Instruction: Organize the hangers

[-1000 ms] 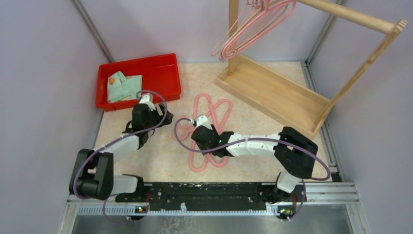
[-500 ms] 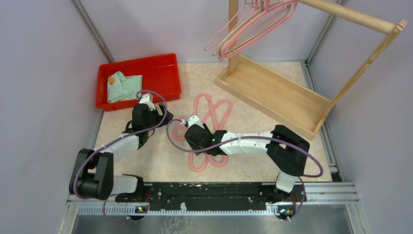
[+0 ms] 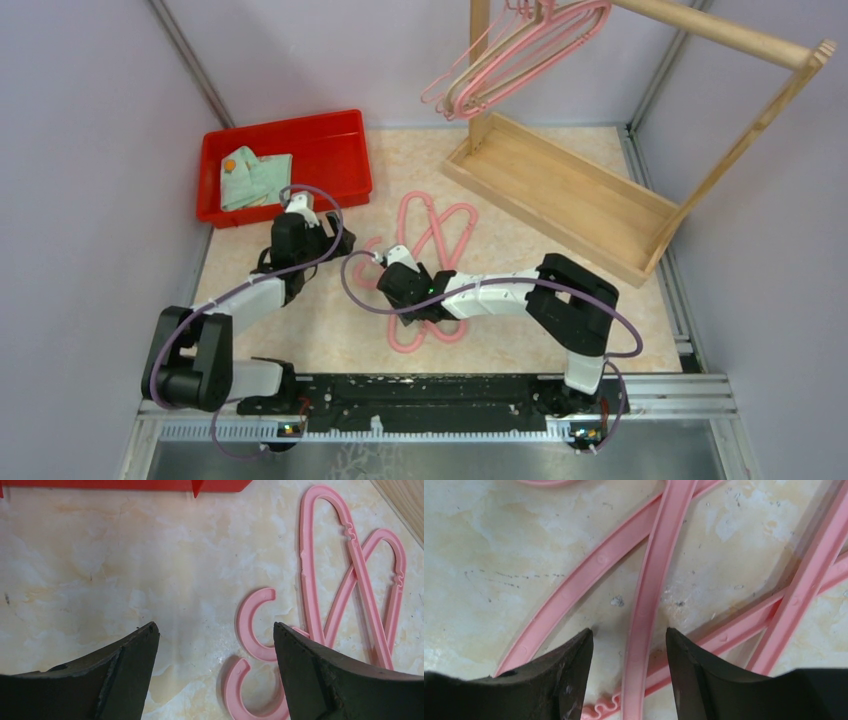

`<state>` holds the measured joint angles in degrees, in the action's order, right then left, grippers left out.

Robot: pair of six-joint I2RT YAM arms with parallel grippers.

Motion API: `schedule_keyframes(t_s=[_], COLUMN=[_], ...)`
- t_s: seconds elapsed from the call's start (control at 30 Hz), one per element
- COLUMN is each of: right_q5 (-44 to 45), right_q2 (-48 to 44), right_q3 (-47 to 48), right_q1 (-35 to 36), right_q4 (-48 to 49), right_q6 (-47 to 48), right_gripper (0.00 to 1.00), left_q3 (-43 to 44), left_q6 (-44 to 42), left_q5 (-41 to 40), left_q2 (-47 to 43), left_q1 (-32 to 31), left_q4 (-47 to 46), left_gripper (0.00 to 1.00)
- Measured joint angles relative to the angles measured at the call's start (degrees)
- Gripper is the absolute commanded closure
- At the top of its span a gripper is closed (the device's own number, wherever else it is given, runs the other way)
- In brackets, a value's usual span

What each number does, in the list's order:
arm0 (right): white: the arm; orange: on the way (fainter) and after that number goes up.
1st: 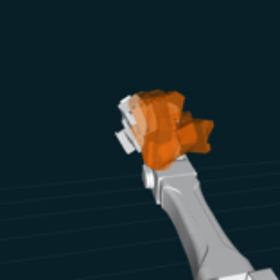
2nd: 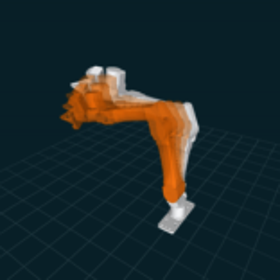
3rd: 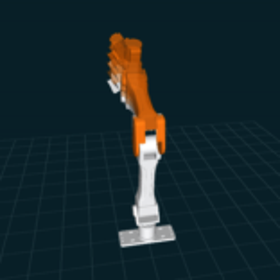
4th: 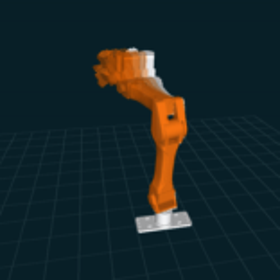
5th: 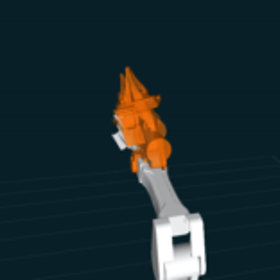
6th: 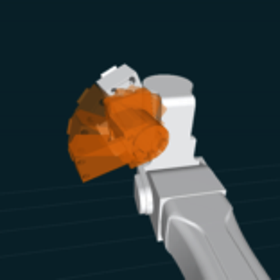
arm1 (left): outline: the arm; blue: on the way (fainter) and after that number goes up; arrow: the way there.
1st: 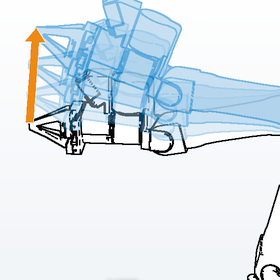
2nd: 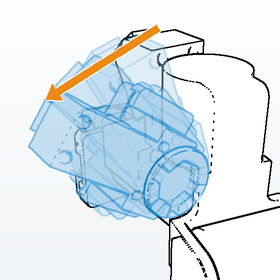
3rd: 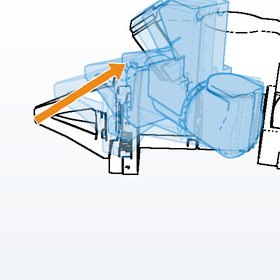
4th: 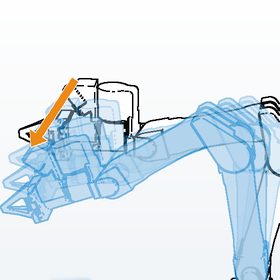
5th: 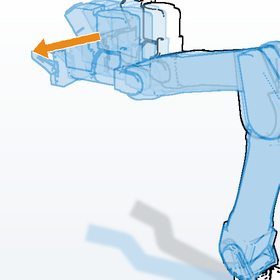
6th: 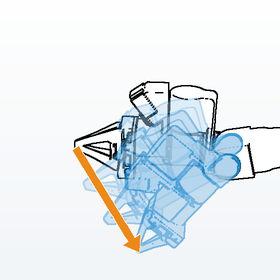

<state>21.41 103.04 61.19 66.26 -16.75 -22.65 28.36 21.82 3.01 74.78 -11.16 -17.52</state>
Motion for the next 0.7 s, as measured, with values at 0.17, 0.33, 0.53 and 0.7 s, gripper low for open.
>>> schedule_keyframes(t_s=[0.17,0.33,0.53,0.7], right_q5=[-0.24,-1.07,0.17,0.66], right_q2=[0.33,-0.55,-1.79,-2.16], right_q3=[-0.55,-2.8,-5.25,-5.7], right_q1=[-0.37,-1.4,-2.36,-2.38], right_q4=[0.96,4.11,6.6,7.21], right_q6=[-2.43,-4.07,-5.07,-5.57], right_gripper=[0.47,0.65,1.0,1.0], left_q3=[-0.02,-0.39,-0.87,-0.94], left_q6=[-0.02,-0.04,-0.04,-0.09], left_q5=[-0.04,-0.24,-0.44,-0.5], left_q2=[-1.38,-2.93,-2.99,-3.23], left_q1=[0.0,0.0,0.0,0.0], left_q4=[0.13,0.17,0.42,0.72], left_gripper=[0.1,0.1,0.1,0.1])
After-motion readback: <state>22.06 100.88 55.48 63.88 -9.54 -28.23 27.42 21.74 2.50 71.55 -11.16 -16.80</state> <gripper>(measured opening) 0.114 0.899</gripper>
